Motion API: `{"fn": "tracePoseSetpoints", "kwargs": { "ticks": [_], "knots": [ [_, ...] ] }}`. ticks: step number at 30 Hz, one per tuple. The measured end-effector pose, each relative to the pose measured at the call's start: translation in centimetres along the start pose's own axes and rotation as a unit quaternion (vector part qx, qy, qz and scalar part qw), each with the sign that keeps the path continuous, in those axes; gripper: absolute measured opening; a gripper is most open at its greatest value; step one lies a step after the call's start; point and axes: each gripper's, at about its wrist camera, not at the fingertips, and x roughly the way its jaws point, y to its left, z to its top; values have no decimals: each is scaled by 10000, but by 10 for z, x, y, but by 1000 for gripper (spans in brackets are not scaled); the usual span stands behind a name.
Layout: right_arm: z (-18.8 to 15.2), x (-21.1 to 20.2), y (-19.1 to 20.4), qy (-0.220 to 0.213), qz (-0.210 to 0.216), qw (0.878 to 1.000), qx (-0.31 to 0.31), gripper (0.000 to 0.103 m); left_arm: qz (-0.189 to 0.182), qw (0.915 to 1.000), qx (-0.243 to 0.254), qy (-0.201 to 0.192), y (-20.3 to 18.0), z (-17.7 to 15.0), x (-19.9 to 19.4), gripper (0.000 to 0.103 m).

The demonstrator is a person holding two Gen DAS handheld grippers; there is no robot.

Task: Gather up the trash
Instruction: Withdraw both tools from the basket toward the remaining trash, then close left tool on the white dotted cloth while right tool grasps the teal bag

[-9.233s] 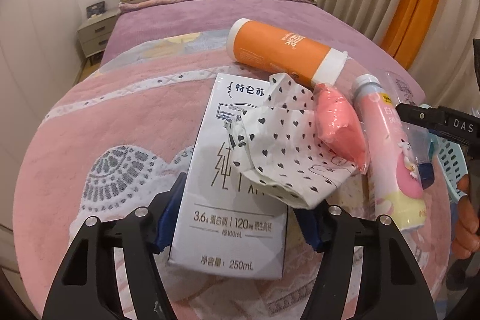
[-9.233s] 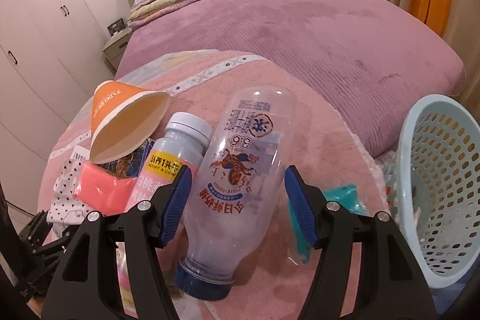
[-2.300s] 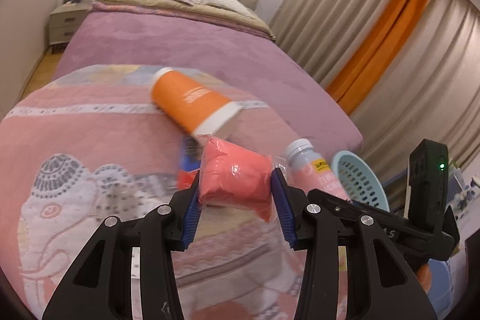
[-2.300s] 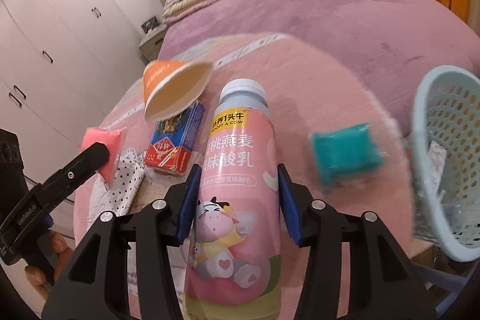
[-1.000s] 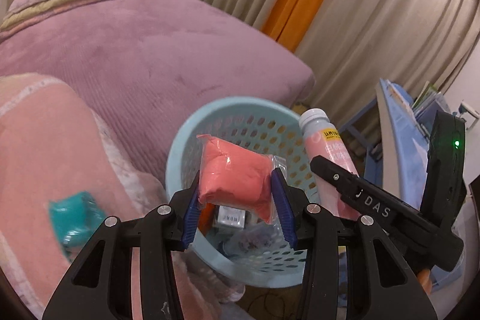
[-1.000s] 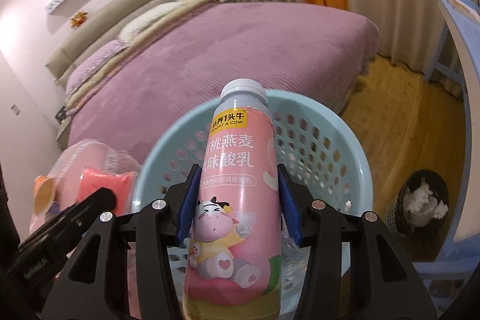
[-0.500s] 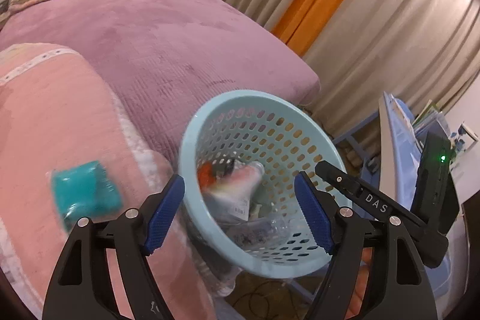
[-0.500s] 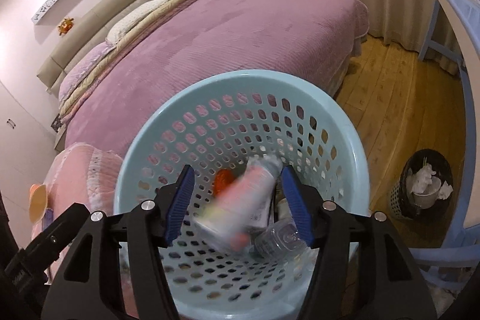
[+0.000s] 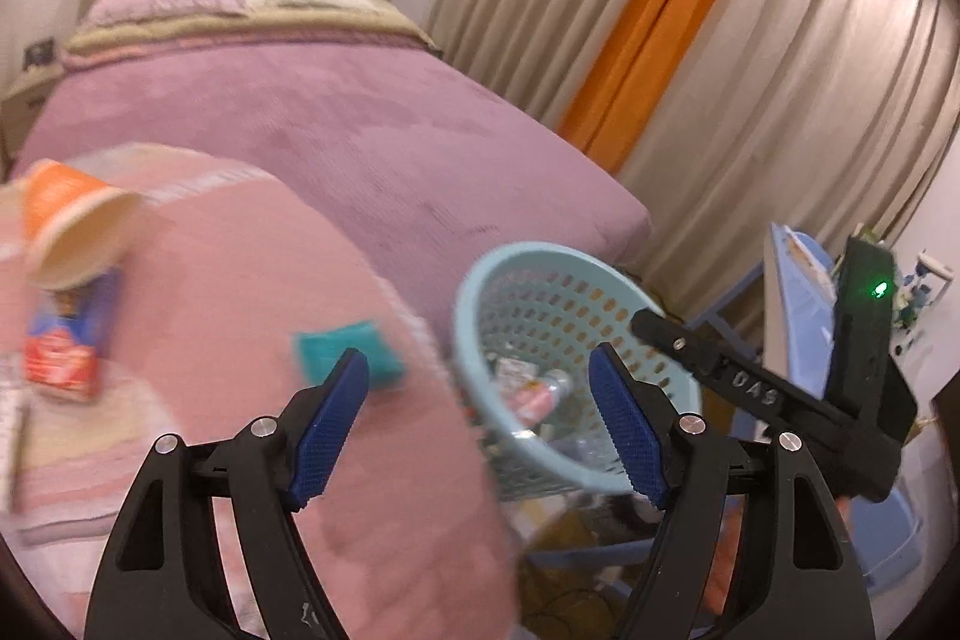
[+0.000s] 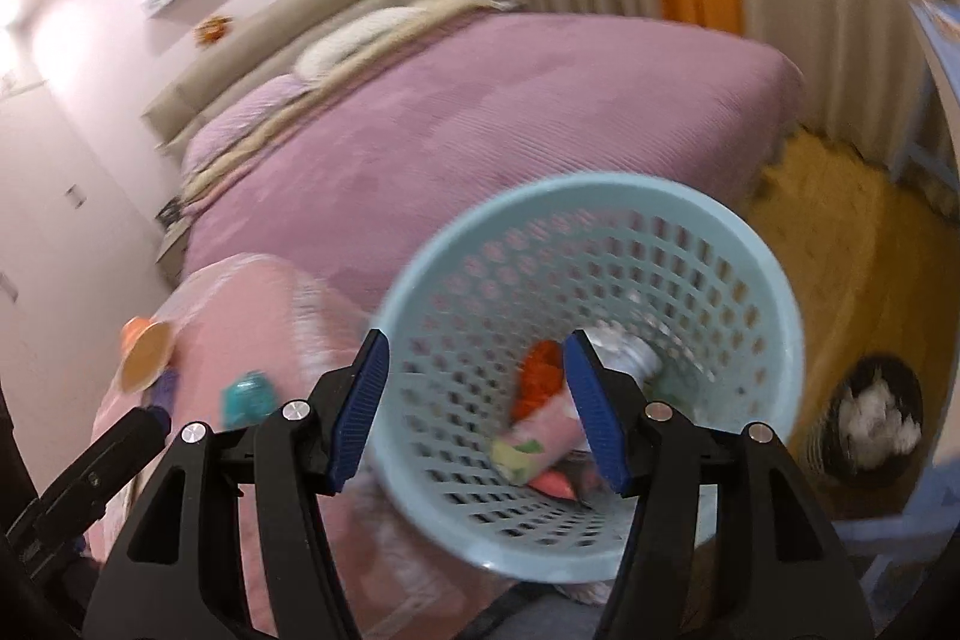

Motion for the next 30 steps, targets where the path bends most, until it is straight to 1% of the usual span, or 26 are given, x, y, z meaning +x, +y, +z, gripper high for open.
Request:
{"fn": "tracePoseSetpoints", "kwargs": {
  "ticks": [2, 3, 5, 6, 9, 11, 14, 17, 19, 20, 22, 23, 25, 27, 29, 30],
  "knots": [
    [-2, -3, 18, -52, 162, 9996, -228, 57, 294, 9995, 22, -74, 12, -3, -17, 73],
    [-3, -4, 29, -62, 266, 9990, -348, 57, 366, 9993, 0, -115, 17, -5, -24, 73],
    [-5, -3, 44, -35, 377, 9979, -522, 57, 548, 9982, -114, -232, 37, -10, -42, 73],
    [-6, -1, 52, -2, 419, 9973, -610, 57, 698, 9969, -186, -302, 49, -14, -52, 73],
    [-12, 9, 74, 160, 542, 9952, -799, 57, 1116, 9921, -381, -434, 76, -29, -72, 73],
    [-17, 16, 88, 270, 592, 9935, -936, 57, 1378, 9879, -575, -425, 101, -40, -83, 72],
    [-25, 29, 107, 437, 624, 9909, -1113, 57, 1743, 9813, -720, -377, 130, -55, -95, 71],
    [-31, 44, 122, 613, 631, 9881, -1259, 58, 1858, 9785, -834, -316, 153, -62, -104, 71],
    [-34, 53, 130, 657, 560, 9876, -1310, 66, 1868, 9792, -776, -130, 162, -62, -102, 71],
    [-35, 60, 134, 677, 518, 9873, -1337, 67, 1903, 9790, -722, -50, 165, -62, -100, 71],
    [-39, 68, 138, 741, 472, 9869, -1356, 71, 1894, 9800, -615, -5, 171, -63, -100, 70],
    [-40, 71, 139, 762, 463, 9867, -1358, 72, 1933, 9795, -570, -5, 168, -66, -101, 70],
    [-43, 79, 144, 814, 425, 9861, -1384, 73, 2092, 9770, -414, 74, 170, -63, -96, 66],
    [-43, 86, 148, 845, 358, 9855, -1430, 73, 2117, 9765, -365, 154, 175, -65, -93, 59],
    [-43, 91, 147, 870, 331, 9851, -1447, 74, 2135, 9760, -340, 254, 180, -66, -87, 58],
    [-43, 94, 147, 886, 328, 9849, -1448, 74, 2200, 9744, -335, 312, 182, -66, -84, 58]
  ]
}}
